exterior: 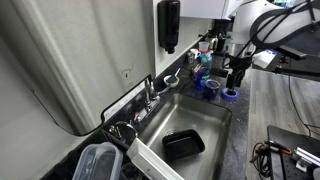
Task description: Pick up the blue cup and place it inside the sink
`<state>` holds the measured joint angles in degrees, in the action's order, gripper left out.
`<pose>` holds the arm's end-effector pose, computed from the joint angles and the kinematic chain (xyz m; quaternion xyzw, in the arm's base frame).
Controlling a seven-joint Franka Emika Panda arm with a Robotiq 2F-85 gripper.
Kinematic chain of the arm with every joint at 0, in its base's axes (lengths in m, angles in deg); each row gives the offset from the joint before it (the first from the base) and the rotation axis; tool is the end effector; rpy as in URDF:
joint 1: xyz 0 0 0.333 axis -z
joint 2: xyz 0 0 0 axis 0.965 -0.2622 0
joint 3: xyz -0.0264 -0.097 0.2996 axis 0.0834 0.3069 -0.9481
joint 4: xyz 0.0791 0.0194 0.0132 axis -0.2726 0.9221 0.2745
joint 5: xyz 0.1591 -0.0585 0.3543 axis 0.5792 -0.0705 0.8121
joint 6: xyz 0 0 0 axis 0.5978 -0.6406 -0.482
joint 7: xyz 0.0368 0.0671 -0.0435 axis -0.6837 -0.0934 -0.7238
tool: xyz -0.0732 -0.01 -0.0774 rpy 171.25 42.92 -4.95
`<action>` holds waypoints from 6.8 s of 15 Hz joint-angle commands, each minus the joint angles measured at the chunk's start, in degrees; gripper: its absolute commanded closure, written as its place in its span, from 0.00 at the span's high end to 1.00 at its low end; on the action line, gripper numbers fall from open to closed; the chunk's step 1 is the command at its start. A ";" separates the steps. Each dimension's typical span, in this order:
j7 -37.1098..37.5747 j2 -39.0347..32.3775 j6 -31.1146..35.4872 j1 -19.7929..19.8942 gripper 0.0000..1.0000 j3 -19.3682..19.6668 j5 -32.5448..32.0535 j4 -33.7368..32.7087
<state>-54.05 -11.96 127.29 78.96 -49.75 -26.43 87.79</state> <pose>0.4697 -0.1174 0.3958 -0.9897 0.1222 0.0691 0.0279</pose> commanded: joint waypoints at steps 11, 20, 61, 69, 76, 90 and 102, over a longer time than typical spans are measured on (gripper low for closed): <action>39.36 -19.55 23.52 2.25 1.00 3.17 -4.93 -6.43; 47.98 -27.36 21.08 2.35 1.00 5.58 -5.30 -12.13; 5.91 -18.93 18.50 -1.38 0.04 -5.53 -4.36 -6.97; 6.82 -31.56 21.53 -1.26 0.04 -4.62 -8.37 -12.76; 5.53 -40.67 26.97 0.55 0.04 -3.93 -6.37 -19.00; 3.69 -44.45 37.04 1.63 0.43 -6.34 -1.39 -17.81; -5.72 -14.79 15.60 2.38 1.00 -7.41 1.26 -1.36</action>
<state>-57.37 -37.32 151.14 80.73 -57.02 -26.02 80.15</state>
